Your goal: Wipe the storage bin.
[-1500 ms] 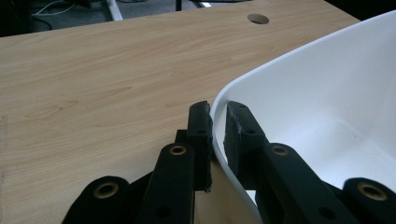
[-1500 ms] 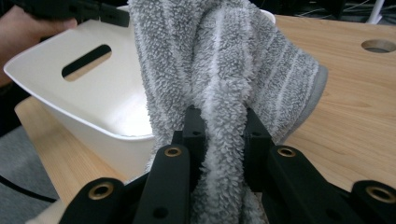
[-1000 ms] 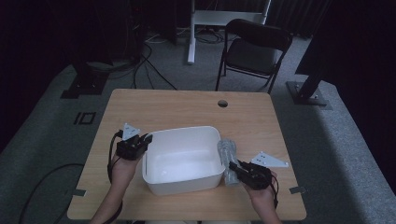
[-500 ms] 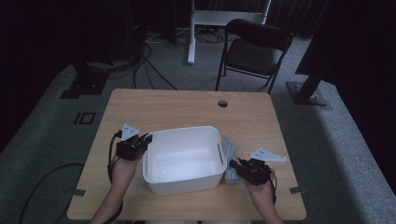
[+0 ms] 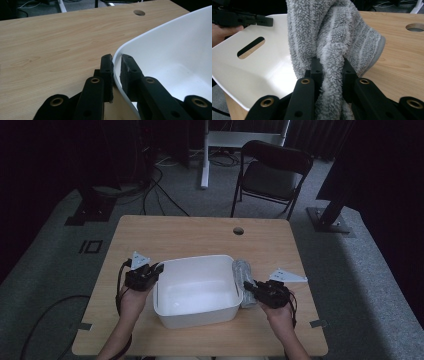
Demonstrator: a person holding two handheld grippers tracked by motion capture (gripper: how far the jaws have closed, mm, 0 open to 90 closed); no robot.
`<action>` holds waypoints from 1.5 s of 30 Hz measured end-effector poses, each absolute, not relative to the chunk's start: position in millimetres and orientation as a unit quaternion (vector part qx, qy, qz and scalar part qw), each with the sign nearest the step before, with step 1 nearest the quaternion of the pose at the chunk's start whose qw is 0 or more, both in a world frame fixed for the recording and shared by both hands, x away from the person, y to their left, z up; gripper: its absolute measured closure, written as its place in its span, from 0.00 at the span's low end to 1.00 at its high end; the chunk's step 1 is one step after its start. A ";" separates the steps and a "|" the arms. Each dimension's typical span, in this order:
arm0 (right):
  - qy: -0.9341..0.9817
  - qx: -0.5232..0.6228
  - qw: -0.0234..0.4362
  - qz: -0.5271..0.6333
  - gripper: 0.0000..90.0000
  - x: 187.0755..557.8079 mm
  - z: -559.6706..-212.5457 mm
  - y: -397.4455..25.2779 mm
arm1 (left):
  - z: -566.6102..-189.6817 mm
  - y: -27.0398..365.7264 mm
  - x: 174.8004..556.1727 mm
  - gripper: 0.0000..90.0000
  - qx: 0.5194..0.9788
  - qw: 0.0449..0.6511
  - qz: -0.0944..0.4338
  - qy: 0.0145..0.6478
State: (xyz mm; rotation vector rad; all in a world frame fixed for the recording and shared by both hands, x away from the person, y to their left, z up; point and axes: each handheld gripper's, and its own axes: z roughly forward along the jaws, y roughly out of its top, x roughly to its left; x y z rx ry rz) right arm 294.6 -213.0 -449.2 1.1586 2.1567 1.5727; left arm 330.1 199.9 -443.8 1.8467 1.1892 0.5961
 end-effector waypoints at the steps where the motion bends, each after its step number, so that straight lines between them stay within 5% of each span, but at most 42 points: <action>1: 0.737 0.395 0.117 0.536 0.87 295.1 -450.4 -212.1 | -443.8 199.7 330.3 0.89 0.736 0.420 0.238 0.475; 33: 0.739 0.418 0.094 0.520 0.87 306.8 -472.3 -210.6 | -444.9 200.9 330.3 0.89 0.732 0.427 0.236 0.475; 45: 0.729 0.410 0.102 0.539 0.87 312.8 -451.1 -219.3 | -444.1 202.2 331.6 0.89 0.739 0.424 0.233 0.469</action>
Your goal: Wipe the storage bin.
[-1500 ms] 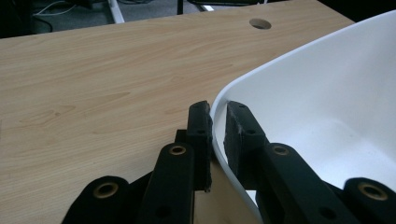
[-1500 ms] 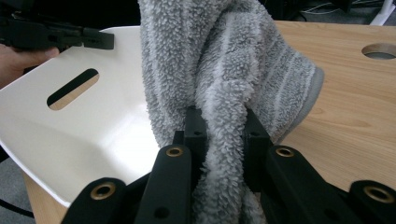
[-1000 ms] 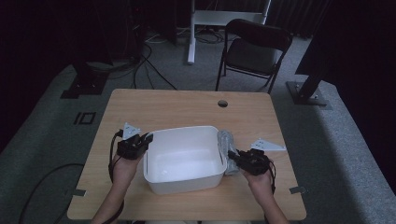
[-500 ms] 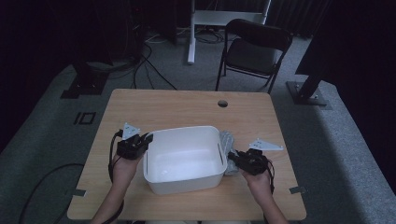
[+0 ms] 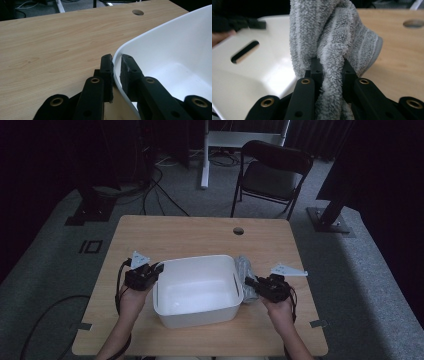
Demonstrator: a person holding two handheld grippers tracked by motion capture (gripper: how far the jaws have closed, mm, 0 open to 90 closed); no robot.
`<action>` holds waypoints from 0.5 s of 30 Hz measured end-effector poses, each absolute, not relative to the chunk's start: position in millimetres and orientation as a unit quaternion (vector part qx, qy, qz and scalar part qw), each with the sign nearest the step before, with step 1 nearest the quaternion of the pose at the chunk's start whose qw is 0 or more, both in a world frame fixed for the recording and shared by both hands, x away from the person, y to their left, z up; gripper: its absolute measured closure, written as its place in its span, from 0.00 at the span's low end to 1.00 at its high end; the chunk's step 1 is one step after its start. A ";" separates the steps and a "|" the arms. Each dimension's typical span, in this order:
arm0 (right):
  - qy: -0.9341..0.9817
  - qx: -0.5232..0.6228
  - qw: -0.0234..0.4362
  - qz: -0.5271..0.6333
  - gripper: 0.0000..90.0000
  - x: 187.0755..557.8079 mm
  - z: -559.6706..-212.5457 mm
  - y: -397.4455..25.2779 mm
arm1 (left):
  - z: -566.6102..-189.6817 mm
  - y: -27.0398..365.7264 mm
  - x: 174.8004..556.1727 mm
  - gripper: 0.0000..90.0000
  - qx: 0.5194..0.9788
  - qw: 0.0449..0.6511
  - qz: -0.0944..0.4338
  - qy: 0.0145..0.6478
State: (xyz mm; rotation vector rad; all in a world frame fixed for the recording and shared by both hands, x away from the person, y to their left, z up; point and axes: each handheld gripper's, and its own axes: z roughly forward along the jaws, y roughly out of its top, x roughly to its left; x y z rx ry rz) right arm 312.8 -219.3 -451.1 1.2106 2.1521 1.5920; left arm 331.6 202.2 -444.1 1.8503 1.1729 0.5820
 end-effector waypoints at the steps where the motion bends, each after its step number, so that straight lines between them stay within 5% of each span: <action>1: 0.727 0.408 0.102 0.542 0.87 313.5 -448.3 -219.1 | -444.1 202.1 331.7 0.89 0.739 0.424 0.233 0.469; 15: 0.734 0.407 0.093 0.536 0.87 329.9 -454.5 -210.1 | -444.1 200.2 331.4 0.89 0.737 0.422 0.237 0.472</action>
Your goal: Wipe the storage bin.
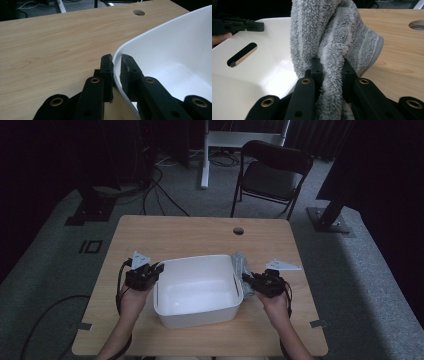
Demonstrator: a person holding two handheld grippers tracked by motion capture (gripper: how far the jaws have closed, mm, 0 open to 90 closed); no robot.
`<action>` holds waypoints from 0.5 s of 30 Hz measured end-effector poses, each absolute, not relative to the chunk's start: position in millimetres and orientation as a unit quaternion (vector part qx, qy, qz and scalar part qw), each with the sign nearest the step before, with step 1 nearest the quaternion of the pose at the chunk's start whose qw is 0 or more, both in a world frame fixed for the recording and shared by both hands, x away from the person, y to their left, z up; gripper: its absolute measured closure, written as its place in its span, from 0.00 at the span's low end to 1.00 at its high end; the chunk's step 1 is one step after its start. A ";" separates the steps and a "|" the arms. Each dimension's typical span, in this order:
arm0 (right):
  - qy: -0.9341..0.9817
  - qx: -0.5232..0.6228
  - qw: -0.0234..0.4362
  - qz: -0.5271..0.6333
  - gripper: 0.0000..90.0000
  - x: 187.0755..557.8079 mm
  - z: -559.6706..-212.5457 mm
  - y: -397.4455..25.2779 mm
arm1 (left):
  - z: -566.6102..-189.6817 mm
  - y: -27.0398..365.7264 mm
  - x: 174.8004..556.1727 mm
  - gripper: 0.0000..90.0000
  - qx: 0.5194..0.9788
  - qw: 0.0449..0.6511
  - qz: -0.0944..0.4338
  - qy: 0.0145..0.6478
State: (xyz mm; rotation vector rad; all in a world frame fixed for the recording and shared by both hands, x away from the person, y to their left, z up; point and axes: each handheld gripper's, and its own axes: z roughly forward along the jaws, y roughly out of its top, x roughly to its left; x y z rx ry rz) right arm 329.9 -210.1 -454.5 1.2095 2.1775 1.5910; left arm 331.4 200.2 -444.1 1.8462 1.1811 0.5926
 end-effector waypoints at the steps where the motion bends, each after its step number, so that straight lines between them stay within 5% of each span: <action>1: 0.734 0.407 0.093 0.536 0.87 329.9 -454.5 -210.1 | -444.1 200.2 331.4 0.89 0.737 0.422 0.237 0.472; 15: 0.742 0.423 0.080 0.514 0.87 335.4 -470.8 -207.6 | -444.3 200.7 331.6 0.89 0.737 0.424 0.235 0.471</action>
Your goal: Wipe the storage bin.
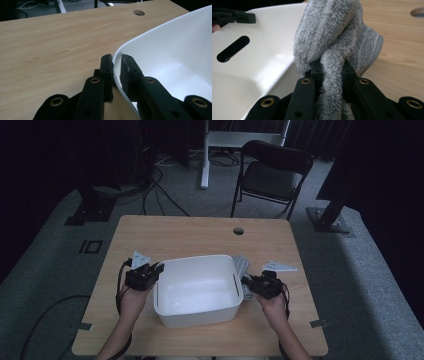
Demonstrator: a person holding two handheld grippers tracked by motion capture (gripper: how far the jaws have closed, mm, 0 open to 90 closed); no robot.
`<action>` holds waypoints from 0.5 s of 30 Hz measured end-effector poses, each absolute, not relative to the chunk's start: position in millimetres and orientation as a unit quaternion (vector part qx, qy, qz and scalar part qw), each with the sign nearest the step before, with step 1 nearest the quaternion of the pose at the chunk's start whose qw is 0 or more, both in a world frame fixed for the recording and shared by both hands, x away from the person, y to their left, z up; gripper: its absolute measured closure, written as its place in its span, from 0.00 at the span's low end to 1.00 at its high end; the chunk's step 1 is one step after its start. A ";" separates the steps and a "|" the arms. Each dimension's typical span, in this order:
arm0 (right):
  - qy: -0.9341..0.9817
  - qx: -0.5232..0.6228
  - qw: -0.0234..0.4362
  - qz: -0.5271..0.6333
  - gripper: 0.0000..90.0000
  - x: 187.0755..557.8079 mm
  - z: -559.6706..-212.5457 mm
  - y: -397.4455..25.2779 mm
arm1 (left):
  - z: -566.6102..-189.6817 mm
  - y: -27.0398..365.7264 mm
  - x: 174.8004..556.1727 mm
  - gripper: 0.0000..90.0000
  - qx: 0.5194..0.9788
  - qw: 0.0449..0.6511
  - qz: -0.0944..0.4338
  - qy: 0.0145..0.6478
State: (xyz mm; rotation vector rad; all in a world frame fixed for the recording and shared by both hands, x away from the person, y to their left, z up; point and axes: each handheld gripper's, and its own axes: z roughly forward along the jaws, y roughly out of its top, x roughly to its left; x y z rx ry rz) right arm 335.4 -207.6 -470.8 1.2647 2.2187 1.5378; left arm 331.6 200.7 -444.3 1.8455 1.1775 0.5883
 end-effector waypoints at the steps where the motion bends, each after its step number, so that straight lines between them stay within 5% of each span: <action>1: 0.742 0.423 0.078 0.513 0.87 336.2 -469.8 -209.2 | -444.2 201.3 331.8 0.89 0.739 0.424 0.234 0.469; 15: 0.726 0.414 0.096 0.541 0.87 350.7 -440.9 -209.8 | -444.1 201.0 332.8 0.89 0.742 0.423 0.233 0.465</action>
